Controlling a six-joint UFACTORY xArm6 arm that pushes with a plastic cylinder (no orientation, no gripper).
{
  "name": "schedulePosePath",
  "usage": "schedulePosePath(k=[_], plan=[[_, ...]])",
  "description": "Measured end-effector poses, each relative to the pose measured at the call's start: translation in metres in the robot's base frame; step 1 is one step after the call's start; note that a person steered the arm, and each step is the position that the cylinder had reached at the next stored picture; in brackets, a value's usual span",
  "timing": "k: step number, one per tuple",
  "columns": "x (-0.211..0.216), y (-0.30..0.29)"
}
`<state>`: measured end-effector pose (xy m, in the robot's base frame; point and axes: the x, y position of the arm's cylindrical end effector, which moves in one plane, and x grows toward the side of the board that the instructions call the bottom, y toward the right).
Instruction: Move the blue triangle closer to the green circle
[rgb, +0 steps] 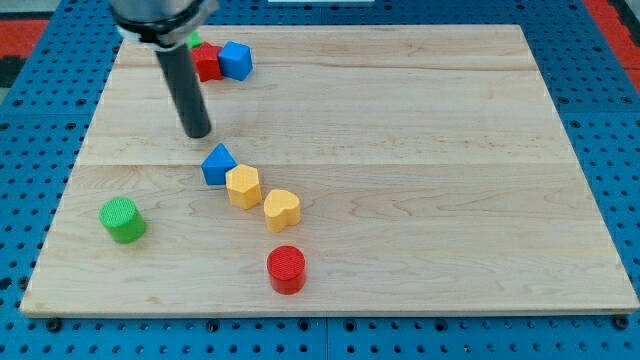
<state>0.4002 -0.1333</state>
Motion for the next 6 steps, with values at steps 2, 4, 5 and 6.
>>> schedulePosePath(k=[2,4,5,6], plan=[[0.075,0.011],[0.058,0.056],[0.095,0.053],[0.104,0.025]])
